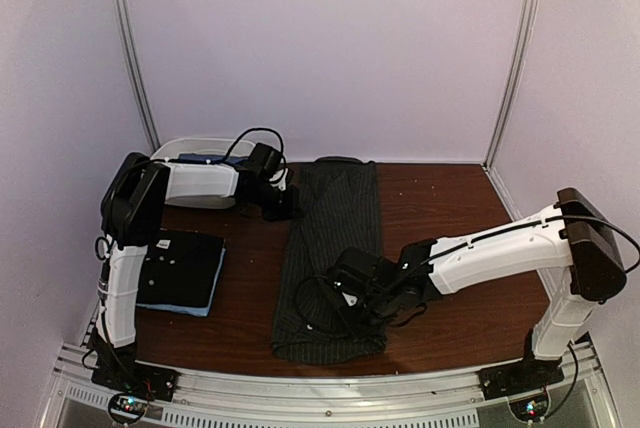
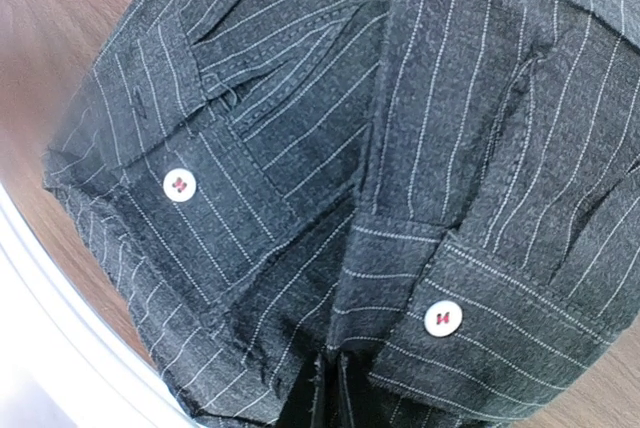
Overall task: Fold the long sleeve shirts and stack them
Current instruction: Smooth out the rectangle-folded shirt at the center of the board.
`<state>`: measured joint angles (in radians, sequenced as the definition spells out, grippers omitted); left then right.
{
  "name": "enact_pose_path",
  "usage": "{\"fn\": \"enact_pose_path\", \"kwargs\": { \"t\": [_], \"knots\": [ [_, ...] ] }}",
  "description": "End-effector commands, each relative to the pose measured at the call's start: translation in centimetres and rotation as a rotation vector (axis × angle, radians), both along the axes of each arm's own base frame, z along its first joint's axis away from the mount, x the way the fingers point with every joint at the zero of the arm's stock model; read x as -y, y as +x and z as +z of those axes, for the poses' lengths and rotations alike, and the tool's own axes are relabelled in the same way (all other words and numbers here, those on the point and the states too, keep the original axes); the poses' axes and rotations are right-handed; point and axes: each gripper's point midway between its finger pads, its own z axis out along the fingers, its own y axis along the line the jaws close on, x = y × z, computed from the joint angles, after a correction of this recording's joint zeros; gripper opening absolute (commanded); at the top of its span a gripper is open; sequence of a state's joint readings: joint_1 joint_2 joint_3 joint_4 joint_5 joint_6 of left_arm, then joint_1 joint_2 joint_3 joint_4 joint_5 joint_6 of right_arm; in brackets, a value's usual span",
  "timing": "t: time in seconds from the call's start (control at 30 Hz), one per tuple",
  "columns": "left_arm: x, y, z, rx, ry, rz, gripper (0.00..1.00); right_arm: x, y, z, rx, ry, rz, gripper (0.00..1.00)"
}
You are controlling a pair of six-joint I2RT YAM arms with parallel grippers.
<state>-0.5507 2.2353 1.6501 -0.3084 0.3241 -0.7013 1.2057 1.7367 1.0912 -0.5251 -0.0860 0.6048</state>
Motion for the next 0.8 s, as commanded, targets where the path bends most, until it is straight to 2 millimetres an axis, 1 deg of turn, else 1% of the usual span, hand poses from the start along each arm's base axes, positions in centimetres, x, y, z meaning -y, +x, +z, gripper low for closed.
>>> {"fn": "enact_pose_path", "kwargs": {
  "t": [0.0,0.1,0.17,0.2,0.27,0.37,0.43,0.53,0.57,0.63,0.77],
  "knots": [
    [0.5,1.0,2.6,0.062,-0.035,-0.024,0.00,-1.2,-0.2,1.3,-0.007,0.050,0.006,0.10],
    [0.5,0.9,2.9,0.065,-0.039,-0.033,0.00,-1.4,-0.4,1.7,-0.015,0.069,0.011,0.14],
    [0.6,0.8,3.2,0.071,-0.043,-0.044,0.00,-1.5,-0.4,2.4,-0.013,0.092,0.011,0.21],
    [0.7,0.7,3.3,0.072,-0.046,-0.052,0.00,-1.5,-0.2,3.0,-0.001,0.105,0.005,0.28],
    [0.9,0.5,3.6,0.074,-0.054,-0.066,0.00,-1.4,0.6,4.4,0.027,0.139,-0.022,0.42],
    [1.4,0.0,4.2,0.080,-0.061,-0.086,0.00,-1.2,2.4,7.0,0.073,0.227,-0.075,0.52],
    [1.8,-0.6,4.5,0.082,-0.065,-0.099,0.00,-0.9,3.9,8.8,0.102,0.309,-0.118,0.57],
    [2.8,-1.7,4.5,0.075,-0.067,-0.126,0.00,-0.6,6.1,10.3,0.114,0.436,-0.174,0.58],
    [3.3,-2.2,4.4,0.073,-0.067,-0.139,0.00,-0.5,6.6,10.5,0.106,0.477,-0.186,0.58],
    [4.1,-3.0,4.2,0.069,-0.066,-0.156,0.00,-0.6,7.2,10.4,0.080,0.548,-0.199,0.57],
    [5.6,-4.3,3.2,0.051,-0.062,-0.189,0.00,-0.8,7.2,8.9,0.014,0.629,-0.206,0.53]
  ]
}}
